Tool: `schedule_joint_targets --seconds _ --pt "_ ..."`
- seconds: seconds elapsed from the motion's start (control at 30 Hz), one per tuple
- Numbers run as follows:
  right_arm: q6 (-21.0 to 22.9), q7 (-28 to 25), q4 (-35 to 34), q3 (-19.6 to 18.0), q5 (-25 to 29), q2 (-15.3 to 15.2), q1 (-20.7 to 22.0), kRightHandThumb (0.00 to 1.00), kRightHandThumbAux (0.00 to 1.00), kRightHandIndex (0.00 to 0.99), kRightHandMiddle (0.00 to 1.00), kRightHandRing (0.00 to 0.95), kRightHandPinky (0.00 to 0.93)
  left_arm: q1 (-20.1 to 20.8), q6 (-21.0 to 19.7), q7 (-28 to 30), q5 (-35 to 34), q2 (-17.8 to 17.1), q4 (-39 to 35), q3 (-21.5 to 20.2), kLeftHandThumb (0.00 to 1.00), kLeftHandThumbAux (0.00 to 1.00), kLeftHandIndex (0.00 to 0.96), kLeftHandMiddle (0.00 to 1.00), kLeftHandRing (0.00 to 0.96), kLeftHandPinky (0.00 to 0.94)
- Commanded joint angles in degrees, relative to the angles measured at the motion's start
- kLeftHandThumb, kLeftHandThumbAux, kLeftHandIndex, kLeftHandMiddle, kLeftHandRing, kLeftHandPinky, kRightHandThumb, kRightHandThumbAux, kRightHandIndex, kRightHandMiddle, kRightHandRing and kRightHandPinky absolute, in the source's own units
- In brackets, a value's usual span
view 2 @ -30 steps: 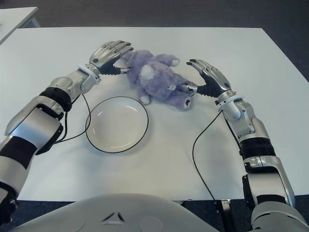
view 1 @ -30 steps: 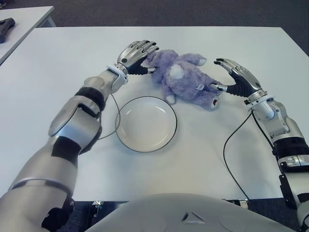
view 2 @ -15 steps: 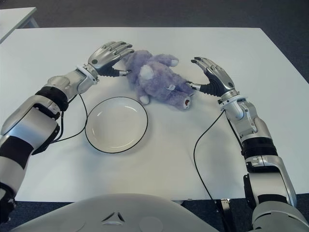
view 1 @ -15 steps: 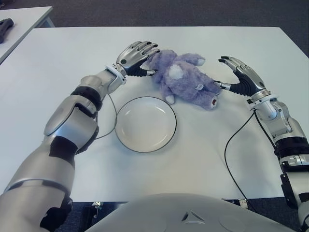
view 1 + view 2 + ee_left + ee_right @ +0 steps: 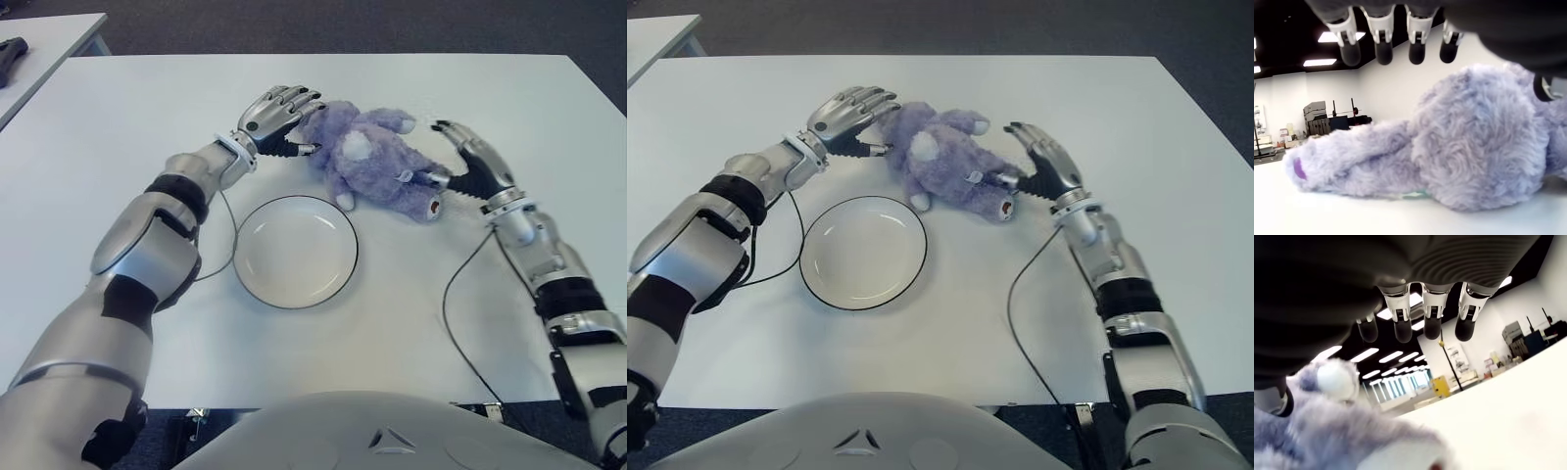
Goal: Put the doll into the plate.
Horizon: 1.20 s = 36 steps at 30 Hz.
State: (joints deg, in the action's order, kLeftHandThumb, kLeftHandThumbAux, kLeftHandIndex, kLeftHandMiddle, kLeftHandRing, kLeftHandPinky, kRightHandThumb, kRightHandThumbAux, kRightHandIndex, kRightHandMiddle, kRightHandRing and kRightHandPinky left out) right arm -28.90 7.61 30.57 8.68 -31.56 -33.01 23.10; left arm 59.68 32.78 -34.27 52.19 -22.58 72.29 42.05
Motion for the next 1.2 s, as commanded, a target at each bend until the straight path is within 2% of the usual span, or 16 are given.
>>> schedule_joint_targets --seconds 0.03,0.13,0.2,0.37,0.47,0.53,0.67,0.83,0.97,1.17,1.2 --pt "1.9 0.7 0.7 1.7 -0.5 3.5 0.6 0.282 0.410 0.000 0.000 0.000 0.006 0.1 -1.4 -0.6 1.8 3.0 1.3 1.7 0.284 0.135 0.000 0.000 0.000 0.000" --pt "2.4 1.4 1.6 2.2 -0.5 5.0 1.0 0.288 0.420 0.000 0.000 0.000 0.027 0.3 -2.2 -0.6 2.4 3.9 2.1 2.6 0.259 0.135 0.000 0.000 0.000 0.000" --pt "2.6 2.0 2.2 2.5 -0.5 5.8 1.1 0.289 0.422 0.000 0.000 0.000 0.003 0.5 -2.7 -0.4 2.7 4.6 2.5 3.2 0.244 0.139 0.000 0.000 0.000 0.000" --pt "3.1 3.5 3.4 3.2 -0.7 7.9 1.4 0.283 0.431 0.000 0.000 0.000 0.012 1.0 -3.3 0.6 3.2 5.9 2.6 4.4 0.176 0.143 0.000 0.000 0.000 0.000" --pt "3.1 4.7 4.1 3.8 -1.0 8.8 1.6 0.281 0.435 0.000 0.000 0.000 0.009 1.3 -3.9 0.5 3.5 6.6 2.4 5.1 0.161 0.143 0.000 0.000 0.000 0.000" --pt "3.1 5.6 4.6 4.3 -1.4 9.5 1.8 0.276 0.441 0.000 0.000 0.000 0.048 1.4 -3.9 0.6 3.6 6.8 2.4 5.6 0.146 0.141 0.000 0.000 0.000 0.000" --pt "3.4 7.4 5.3 5.3 -2.2 10.9 2.0 0.280 0.454 0.000 0.000 0.000 0.040 1.4 -4.0 0.5 3.7 7.1 2.4 6.1 0.134 0.139 0.000 0.000 0.000 0.000" --pt "5.8 7.5 5.9 6.1 -2.5 12.4 2.4 0.268 0.462 0.000 0.000 0.000 0.005 1.2 -4.6 0.4 3.6 8.0 2.8 6.6 0.146 0.141 0.000 0.000 0.000 0.000" --pt "8.5 6.9 7.3 6.4 -1.9 14.3 3.2 0.258 0.458 0.000 0.000 0.000 0.030 0.9 -5.4 0.7 2.9 9.0 3.4 6.3 0.162 0.147 0.000 0.000 0.000 0.000" --pt "10.0 8.9 12.5 6.5 -0.9 17.8 5.3 0.250 0.448 0.000 0.000 0.000 0.056 -1.0 -7.4 2.0 0.1 12.0 5.2 3.7 0.208 0.141 0.000 0.000 0.000 0.000" --pt "10.1 9.3 13.6 6.2 -0.3 18.6 5.7 0.246 0.441 0.000 0.000 0.000 0.057 -1.6 -7.8 2.4 -0.9 12.8 5.5 2.8 0.259 0.150 0.000 0.000 0.000 0.000"
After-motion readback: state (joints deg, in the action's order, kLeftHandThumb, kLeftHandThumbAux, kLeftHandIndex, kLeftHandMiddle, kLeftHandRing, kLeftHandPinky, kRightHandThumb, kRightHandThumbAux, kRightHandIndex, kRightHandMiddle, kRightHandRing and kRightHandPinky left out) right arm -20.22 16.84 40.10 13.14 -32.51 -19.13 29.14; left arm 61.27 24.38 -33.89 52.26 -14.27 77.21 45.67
